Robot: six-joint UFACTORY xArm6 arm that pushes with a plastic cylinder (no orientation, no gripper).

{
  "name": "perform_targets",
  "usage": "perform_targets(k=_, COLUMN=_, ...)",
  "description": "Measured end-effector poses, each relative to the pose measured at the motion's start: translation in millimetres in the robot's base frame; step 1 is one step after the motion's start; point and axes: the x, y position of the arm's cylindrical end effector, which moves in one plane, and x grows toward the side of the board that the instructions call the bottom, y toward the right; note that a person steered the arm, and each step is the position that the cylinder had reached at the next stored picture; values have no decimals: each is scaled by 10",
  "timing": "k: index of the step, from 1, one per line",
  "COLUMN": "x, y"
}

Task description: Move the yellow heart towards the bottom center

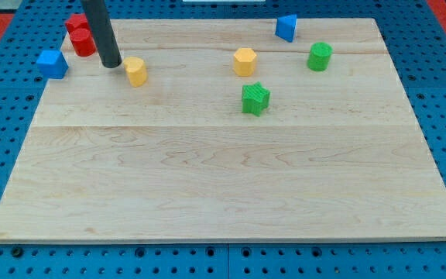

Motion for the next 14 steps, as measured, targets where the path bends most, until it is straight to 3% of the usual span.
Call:
perform_targets(k=3, x=-27, y=35)
perform_targets(k=4, x=30, y=310)
perform_targets(k=6, x=528, y=564)
perform_targets(k=9, x=1274, y=1557)
perform_targets(k=12, x=1600, y=1484)
perform_targets(k=14, x=1835, y=2040)
